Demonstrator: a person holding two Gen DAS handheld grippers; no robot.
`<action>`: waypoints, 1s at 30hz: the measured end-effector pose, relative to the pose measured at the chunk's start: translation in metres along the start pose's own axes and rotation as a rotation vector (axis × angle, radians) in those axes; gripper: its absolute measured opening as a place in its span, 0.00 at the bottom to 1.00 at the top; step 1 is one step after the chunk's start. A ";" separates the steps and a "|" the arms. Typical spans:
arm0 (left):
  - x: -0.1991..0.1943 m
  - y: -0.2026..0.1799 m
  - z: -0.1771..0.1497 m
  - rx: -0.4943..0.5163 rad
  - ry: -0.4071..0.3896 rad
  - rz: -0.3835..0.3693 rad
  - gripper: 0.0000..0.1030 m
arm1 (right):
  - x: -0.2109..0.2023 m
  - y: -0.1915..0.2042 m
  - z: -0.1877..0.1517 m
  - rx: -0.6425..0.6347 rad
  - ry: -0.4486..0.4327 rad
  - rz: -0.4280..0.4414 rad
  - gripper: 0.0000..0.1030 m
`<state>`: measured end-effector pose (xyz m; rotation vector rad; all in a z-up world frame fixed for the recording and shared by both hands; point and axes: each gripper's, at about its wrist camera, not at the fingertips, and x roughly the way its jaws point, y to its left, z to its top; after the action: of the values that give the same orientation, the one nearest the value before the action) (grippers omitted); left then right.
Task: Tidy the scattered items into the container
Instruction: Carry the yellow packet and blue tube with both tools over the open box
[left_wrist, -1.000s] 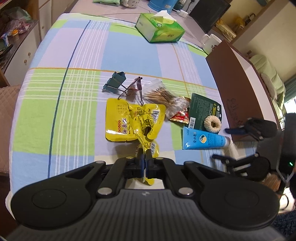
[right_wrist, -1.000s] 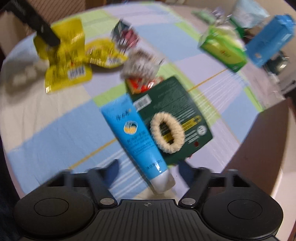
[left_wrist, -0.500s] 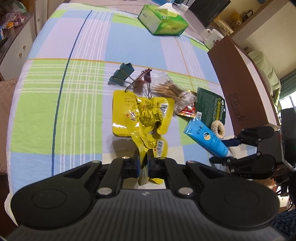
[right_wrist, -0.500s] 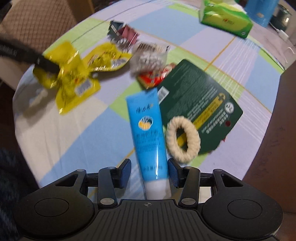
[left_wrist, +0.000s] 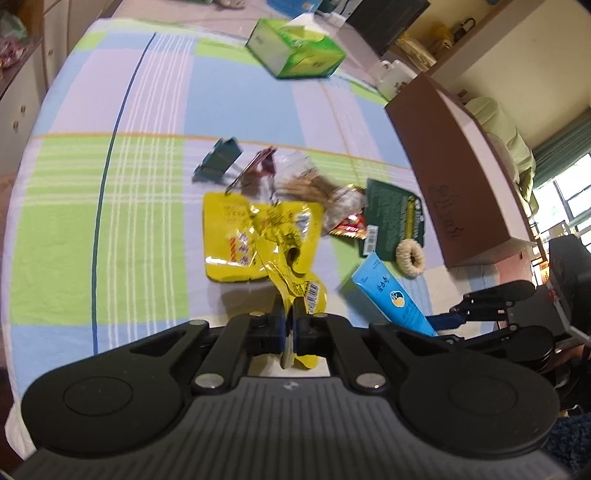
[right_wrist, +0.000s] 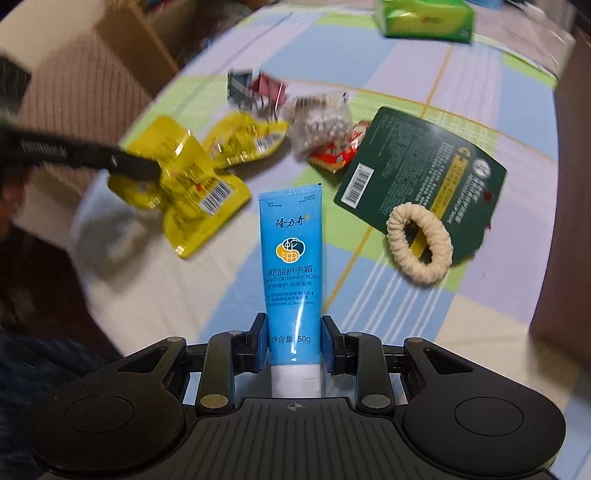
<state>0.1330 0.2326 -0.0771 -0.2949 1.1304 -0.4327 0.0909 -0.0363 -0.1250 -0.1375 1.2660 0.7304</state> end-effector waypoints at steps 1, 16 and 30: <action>-0.004 -0.004 0.002 0.012 -0.009 0.002 0.00 | -0.007 -0.002 -0.001 0.024 -0.019 0.022 0.27; -0.026 -0.093 0.021 0.040 -0.142 0.046 0.00 | -0.124 -0.072 -0.006 0.125 -0.277 0.105 0.27; -0.010 -0.247 0.113 0.370 -0.273 -0.059 0.00 | -0.223 -0.186 -0.022 0.240 -0.436 -0.022 0.27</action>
<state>0.1878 0.0213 0.0850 -0.0597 0.7587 -0.6236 0.1542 -0.2843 0.0144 0.1955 0.9222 0.5459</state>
